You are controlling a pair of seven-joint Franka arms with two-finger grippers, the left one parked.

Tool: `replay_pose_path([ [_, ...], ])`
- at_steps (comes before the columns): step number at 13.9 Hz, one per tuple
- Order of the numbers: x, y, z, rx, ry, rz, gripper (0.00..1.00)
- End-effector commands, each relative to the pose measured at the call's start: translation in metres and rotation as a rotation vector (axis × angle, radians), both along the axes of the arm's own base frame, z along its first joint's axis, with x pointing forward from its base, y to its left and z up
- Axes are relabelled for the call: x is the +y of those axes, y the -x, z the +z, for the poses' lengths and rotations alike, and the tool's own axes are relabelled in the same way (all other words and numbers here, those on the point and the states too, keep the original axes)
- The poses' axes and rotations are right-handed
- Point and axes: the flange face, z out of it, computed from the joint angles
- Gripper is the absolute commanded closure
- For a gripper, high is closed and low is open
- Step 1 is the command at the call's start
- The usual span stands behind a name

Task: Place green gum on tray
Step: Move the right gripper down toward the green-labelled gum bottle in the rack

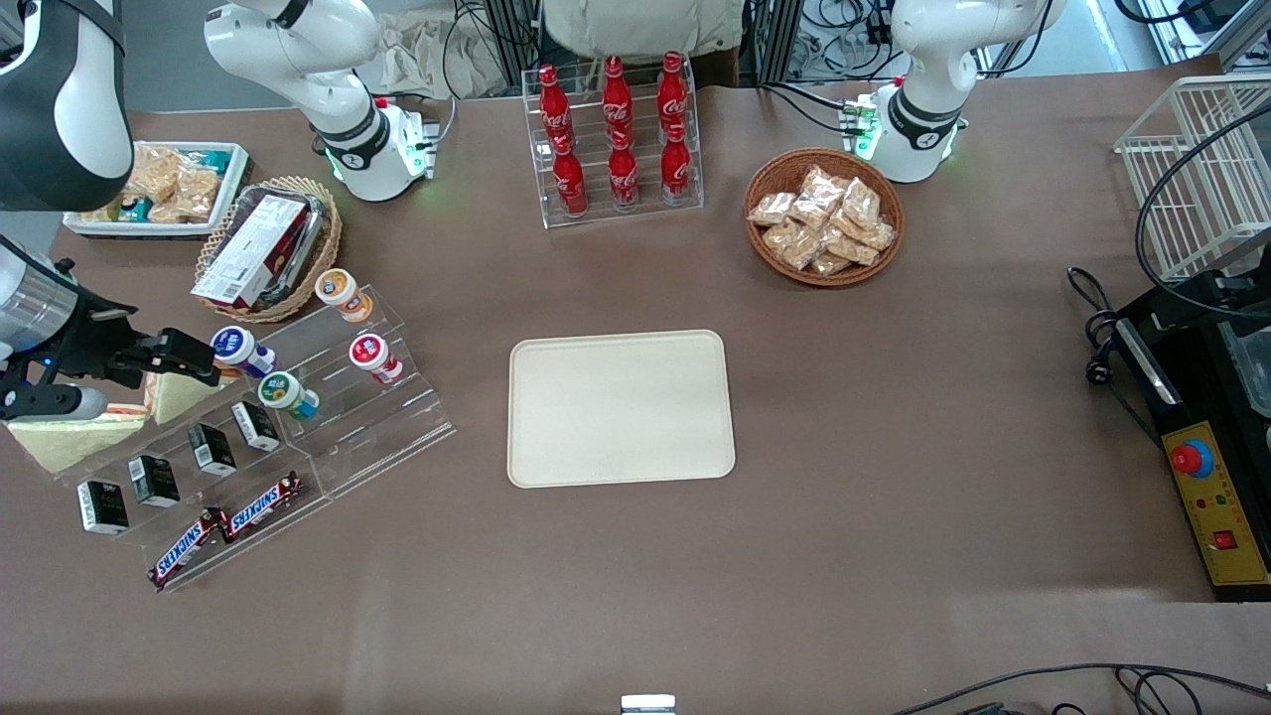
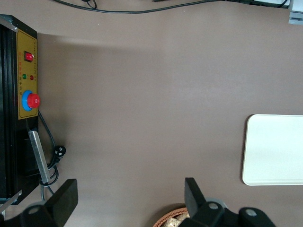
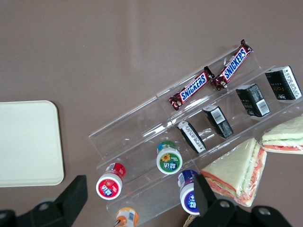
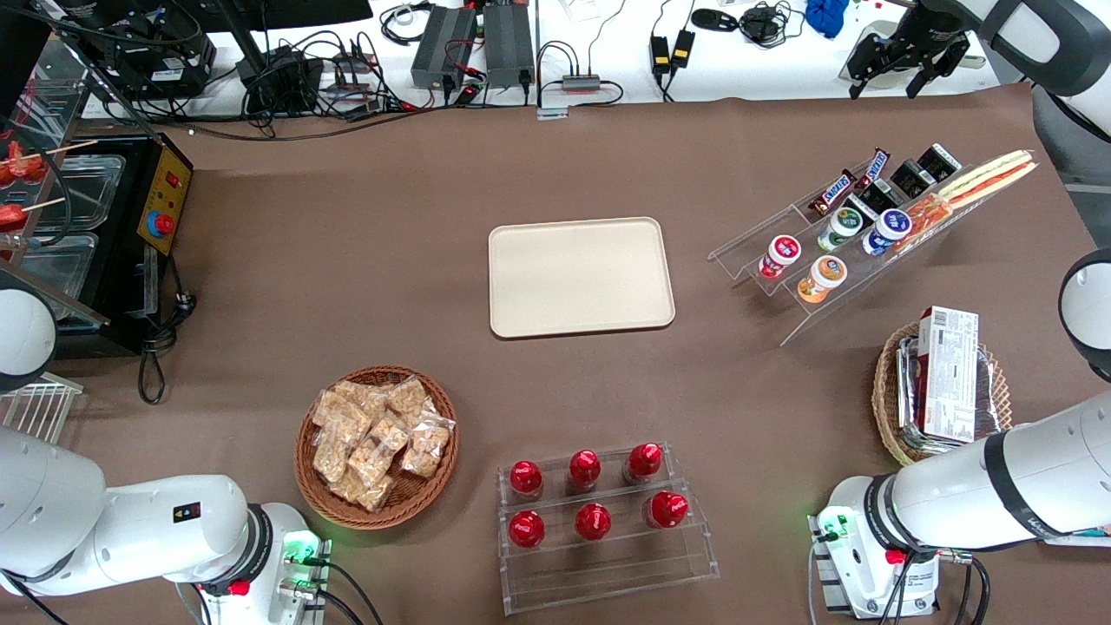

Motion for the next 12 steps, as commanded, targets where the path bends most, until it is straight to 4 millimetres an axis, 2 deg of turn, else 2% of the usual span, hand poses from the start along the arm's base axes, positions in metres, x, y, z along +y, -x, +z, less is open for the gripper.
replay_pose_path([
  [1,0.0,-0.005,-0.001,-0.006,-0.021,-0.005,0.0],
  [3,0.001,-0.004,0.0,-0.005,-0.015,0.007,0.0],
  [7,0.005,0.001,-0.017,0.023,-0.002,0.112,0.0],
  [10,-0.006,0.018,-0.037,-0.013,-0.002,0.228,0.0],
  [12,-0.012,0.03,-0.058,-0.03,0.0,0.303,0.0],
])
